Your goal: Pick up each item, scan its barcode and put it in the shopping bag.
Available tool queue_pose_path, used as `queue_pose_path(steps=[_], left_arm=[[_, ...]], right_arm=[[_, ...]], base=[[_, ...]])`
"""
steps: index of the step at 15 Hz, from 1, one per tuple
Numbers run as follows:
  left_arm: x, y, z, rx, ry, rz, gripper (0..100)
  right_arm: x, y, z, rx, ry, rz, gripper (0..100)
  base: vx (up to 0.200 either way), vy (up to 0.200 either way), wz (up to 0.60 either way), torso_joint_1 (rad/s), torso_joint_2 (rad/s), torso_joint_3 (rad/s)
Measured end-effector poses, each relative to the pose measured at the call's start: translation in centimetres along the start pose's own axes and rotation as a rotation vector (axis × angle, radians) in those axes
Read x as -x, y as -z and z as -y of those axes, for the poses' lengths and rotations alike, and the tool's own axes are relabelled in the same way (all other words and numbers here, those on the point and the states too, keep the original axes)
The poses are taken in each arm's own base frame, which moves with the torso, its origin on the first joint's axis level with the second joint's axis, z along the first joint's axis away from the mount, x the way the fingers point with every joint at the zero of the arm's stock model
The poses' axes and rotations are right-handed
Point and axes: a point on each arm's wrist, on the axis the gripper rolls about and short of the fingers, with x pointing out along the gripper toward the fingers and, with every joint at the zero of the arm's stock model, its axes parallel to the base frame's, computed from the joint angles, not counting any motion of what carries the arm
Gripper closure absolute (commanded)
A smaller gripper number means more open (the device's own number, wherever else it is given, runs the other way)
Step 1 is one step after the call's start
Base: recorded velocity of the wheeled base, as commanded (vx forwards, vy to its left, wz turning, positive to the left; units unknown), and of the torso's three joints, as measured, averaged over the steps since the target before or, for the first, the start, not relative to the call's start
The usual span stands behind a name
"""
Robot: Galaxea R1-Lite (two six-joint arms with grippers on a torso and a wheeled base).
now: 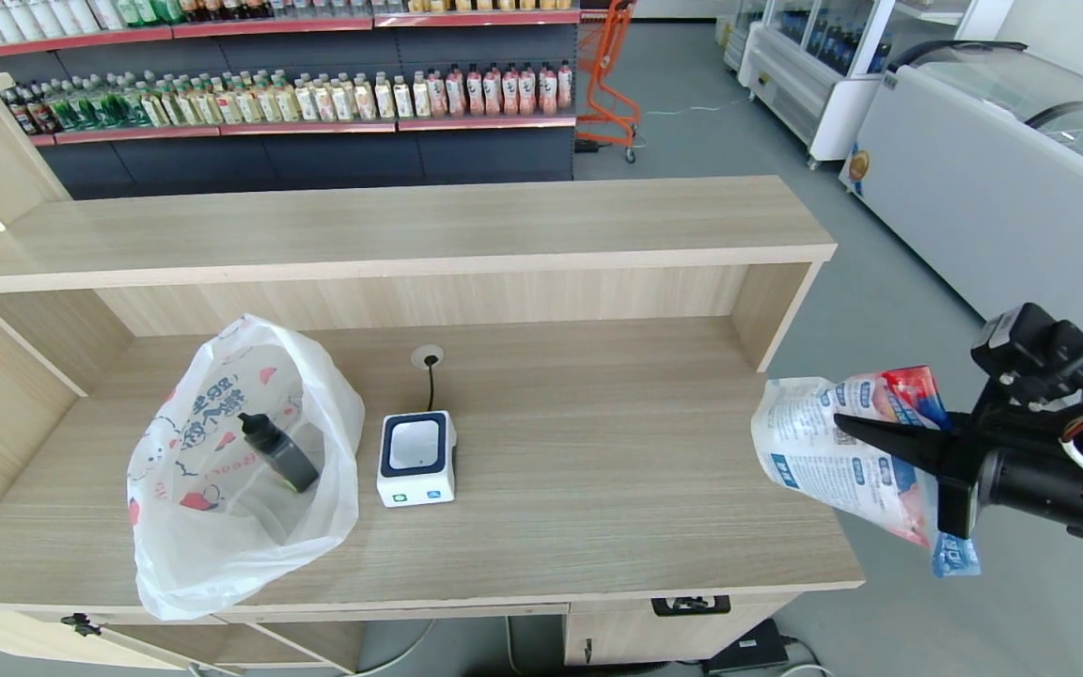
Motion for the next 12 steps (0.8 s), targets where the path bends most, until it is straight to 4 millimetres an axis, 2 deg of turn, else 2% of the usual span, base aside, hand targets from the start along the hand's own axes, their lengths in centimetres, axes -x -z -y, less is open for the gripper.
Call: queue_pose_path(steps=[12], left_arm=[[0.00,0.00,0.00,-0.001,0.001,0.000,0]], right_arm=[[-0.88,0.48,0.24,-0.015,-0.016,-0.022,100]], base=[[0.000,0.200,0.00,0.003,0.00,0.003]])
